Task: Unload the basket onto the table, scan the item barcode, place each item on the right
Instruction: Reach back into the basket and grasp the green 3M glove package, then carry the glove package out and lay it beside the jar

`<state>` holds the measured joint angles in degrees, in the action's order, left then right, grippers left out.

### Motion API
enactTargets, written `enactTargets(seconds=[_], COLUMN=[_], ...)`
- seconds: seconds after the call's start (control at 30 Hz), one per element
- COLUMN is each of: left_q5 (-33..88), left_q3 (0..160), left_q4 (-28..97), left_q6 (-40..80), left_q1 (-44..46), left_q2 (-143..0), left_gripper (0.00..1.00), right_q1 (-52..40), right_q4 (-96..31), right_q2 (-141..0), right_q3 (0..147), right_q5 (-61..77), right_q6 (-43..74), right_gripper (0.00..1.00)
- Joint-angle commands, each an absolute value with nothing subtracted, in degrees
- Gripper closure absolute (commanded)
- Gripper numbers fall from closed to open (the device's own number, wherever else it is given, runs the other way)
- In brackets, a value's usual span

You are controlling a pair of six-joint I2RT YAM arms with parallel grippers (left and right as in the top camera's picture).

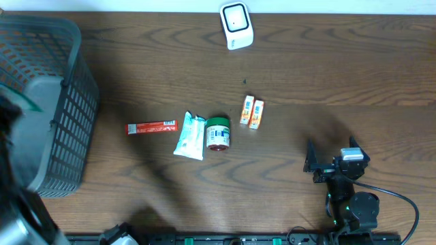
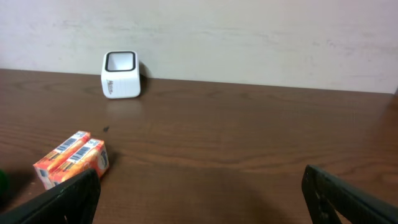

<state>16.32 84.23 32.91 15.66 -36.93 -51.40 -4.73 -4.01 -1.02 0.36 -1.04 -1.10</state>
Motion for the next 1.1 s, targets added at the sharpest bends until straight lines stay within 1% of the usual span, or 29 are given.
enactTargets(seconds=[0.0, 0.17, 0.37, 0.5, 0.7, 0.87, 1.07], left_q5=[30.1, 31.8, 32.4, 32.4, 32.3, 26.7, 14.2], left_q3=[84.1, 84.1, 82.7, 79.6, 75.4, 74.5, 74.2], left_q4=[36.6, 45.1, 56.5, 59.6, 59.9, 60.0, 59.8], left_q6=[20.3, 20.2, 17.7, 16.6, 16.1, 16.2, 19.4], left_q1=[-35.6, -31.8, -26.9, -23.7, -17.0, -9.1, 2.9], left_q2=[-46.9, -41.4, -41.9, -43.5, -48.2, -53.9, -62.5], left_gripper=[0.93, 0.93, 0.93, 0.93, 0.93, 0.93, 0.92], right_q1=[-5.1, -5.1, -5.1, -5.1, -5.1, -5.1, -5.1], right_q4=[-4.2, -4.2, -4.2, -4.2, -4.2, -4.2, -4.2], right_q2=[-0.9, -0.9, -0.9, -0.9, -0.9, -0.9, -0.9], right_q3=[0.3, 0.3, 0.3, 0.3, 0.3, 0.3, 0.3], right_q5=[-1.0, -1.0, -1.0, -1.0, -1.0, -1.0, -1.0], right_q6=[-1.8, -1.8, -1.8, -1.8, -1.8, -1.8, -1.8], right_gripper=[0.01, 0.01, 0.01, 0.01, 0.01, 0.01, 0.01])
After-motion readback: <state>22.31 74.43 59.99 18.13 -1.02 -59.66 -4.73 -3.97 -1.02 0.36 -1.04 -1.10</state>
